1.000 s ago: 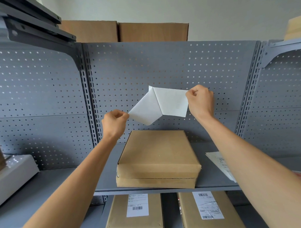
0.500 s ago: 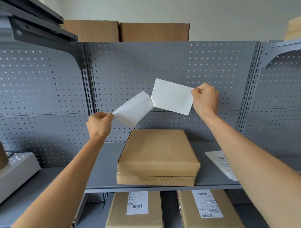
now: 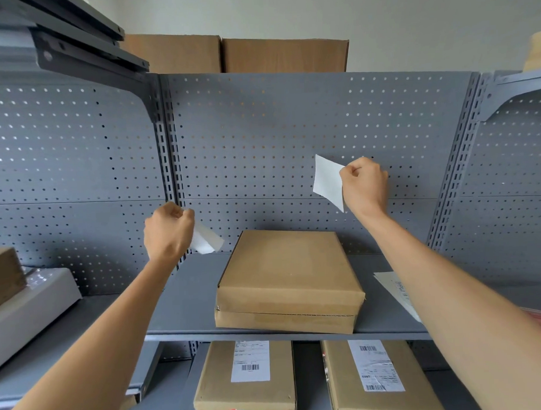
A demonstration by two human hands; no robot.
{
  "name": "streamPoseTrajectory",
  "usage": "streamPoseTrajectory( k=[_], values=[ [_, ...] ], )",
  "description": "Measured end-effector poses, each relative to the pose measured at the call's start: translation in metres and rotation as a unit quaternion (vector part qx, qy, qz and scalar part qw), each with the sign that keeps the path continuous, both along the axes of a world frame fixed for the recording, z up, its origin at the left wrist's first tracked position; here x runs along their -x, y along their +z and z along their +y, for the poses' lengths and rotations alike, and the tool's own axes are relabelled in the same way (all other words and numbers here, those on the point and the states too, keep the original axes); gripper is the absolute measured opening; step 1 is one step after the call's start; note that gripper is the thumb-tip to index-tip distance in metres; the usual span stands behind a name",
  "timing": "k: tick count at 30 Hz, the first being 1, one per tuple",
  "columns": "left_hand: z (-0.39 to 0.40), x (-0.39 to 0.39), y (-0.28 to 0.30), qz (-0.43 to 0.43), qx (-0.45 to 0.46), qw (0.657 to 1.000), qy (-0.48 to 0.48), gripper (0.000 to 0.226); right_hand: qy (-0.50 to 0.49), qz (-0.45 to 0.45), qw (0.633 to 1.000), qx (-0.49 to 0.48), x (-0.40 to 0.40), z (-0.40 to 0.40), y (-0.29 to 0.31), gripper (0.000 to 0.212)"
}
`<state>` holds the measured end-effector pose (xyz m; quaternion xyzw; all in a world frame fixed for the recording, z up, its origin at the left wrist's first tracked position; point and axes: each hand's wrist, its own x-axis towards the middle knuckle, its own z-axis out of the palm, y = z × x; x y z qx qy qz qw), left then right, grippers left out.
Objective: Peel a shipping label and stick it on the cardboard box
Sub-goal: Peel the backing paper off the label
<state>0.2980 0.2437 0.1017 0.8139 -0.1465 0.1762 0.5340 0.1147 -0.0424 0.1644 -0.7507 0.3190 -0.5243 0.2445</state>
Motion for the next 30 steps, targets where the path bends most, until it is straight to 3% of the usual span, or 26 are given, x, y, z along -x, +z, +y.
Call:
streamPoseTrajectory(
  k=[8, 13, 18, 22, 27, 30],
  values=[
    [-0.012, 0.010, -0.010, -0.034, -0.128, 0.991, -0.023, 0.018, 0.054, 0.007, 0.998, 0.031, -0.007, 0.027, 0.000, 0.018],
    [-0.024, 0.015, -0.003, -0.018, -0.085, 0.994, -0.071, 0.016, 0.056, 0.023, 0.996, 0.069, -0.005, 0.038, 0.001, 0.019],
    [-0.048, 0.028, 0.021, 0.059, -0.013, 0.971, -0.230, 0.020, 0.065, 0.038, 0.986, 0.148, -0.001, 0.050, 0.004, 0.012],
    [-0.069, 0.052, 0.041, 0.106, 0.020, 0.940, -0.325, 0.027, 0.068, 0.065, 0.960, 0.262, 0.002, 0.064, 0.006, 0.008],
    [-0.079, 0.069, 0.054, 0.183, 0.064, 0.907, -0.374, 0.043, 0.066, 0.078, 0.898, 0.429, 0.003, 0.076, -0.004, 0.013],
    [-0.081, 0.073, 0.055, 0.217, 0.083, 0.898, -0.373, 0.049, 0.081, 0.081, 0.871, 0.478, 0.003, 0.080, -0.012, 0.021]
  ],
)
